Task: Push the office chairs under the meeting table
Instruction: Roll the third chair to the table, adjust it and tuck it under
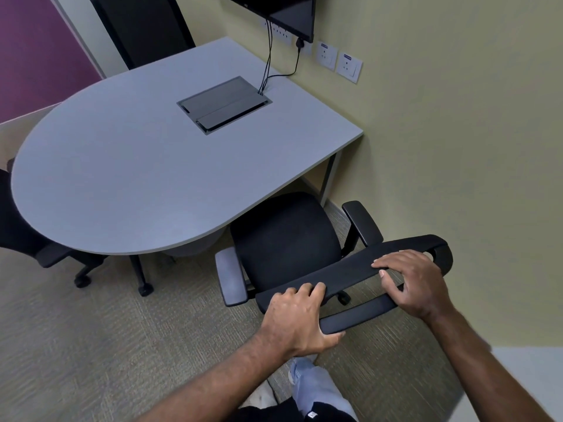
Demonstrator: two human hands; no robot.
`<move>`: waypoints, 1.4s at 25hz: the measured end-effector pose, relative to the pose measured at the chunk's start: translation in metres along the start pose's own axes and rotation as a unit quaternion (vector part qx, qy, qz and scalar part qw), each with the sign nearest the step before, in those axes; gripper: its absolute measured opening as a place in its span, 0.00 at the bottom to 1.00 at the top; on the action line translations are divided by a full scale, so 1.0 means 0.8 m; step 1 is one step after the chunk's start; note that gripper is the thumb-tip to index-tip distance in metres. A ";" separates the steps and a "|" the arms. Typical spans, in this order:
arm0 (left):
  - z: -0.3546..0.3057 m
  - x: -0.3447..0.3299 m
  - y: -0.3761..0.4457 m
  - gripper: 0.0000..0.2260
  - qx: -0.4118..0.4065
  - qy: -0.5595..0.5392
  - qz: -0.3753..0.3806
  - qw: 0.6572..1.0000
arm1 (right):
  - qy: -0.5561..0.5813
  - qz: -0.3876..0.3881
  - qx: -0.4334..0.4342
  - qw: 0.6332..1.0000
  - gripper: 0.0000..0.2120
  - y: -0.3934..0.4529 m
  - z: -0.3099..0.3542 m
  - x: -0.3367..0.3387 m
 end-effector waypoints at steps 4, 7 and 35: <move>0.028 0.014 0.032 0.40 0.008 0.003 -0.015 1.000 | 0.007 -0.011 -0.001 1.000 0.16 0.047 -0.002 -0.014; 0.054 0.029 0.064 0.42 0.018 0.010 -0.026 0.999 | 0.012 -0.018 0.003 1.000 0.15 0.093 -0.008 -0.030; 0.161 0.126 0.309 0.39 0.092 -0.046 -0.066 0.993 | 0.029 0.030 0.039 0.998 0.16 0.404 -0.133 -0.118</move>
Point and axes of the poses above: each hand's wrist, its own y-axis towards the middle knuckle, its own x-axis out of the back of the hand, z = x × y, the point moved 5 cm from there along y, towards the middle knuckle, and after that the axes turned 13 degrees about x, right-handed, at the moved point
